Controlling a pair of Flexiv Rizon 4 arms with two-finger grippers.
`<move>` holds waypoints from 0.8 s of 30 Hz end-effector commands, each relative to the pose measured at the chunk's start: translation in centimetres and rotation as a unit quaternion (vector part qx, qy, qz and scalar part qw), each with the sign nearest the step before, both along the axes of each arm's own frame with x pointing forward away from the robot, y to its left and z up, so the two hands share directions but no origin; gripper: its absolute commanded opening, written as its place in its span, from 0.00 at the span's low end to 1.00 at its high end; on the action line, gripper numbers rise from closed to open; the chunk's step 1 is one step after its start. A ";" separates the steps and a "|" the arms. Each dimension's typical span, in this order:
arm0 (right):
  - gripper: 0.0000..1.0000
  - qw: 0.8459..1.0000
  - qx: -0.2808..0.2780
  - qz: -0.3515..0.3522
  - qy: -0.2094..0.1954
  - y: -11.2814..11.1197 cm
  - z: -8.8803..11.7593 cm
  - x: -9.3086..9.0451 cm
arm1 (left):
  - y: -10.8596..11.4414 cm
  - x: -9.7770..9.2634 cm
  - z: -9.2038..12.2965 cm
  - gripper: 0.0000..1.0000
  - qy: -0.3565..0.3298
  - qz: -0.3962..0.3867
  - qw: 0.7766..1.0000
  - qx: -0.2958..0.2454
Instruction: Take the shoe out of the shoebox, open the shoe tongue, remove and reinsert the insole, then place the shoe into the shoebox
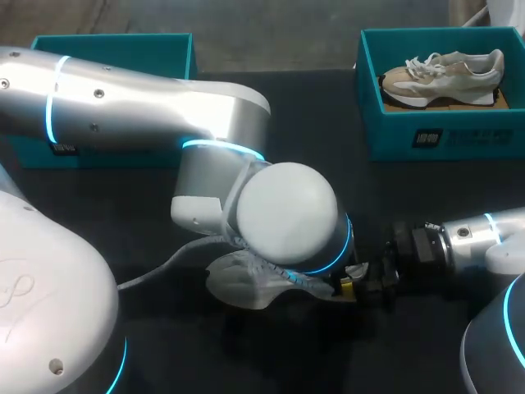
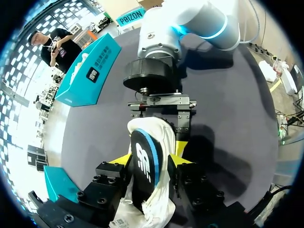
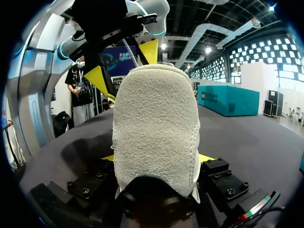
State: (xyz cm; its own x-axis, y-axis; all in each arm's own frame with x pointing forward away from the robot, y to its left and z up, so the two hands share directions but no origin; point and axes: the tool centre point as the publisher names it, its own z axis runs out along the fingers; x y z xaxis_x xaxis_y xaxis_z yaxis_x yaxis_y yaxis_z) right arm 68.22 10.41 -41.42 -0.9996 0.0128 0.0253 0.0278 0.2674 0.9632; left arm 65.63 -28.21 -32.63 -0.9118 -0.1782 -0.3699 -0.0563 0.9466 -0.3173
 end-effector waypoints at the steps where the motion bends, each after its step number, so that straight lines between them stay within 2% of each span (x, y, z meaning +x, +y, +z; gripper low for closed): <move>1: 0.00 1.000 -0.001 0.000 0.000 0.1 0.0 -0.1 | -0.2 0.0 -0.3 0.47 -0.003 0.005 1.000 0.001; 24: 0.00 1.000 -0.001 0.000 0.000 0.1 0.0 -0.1 | -0.5 0.9 -1.6 0.44 -0.016 0.024 1.000 0.007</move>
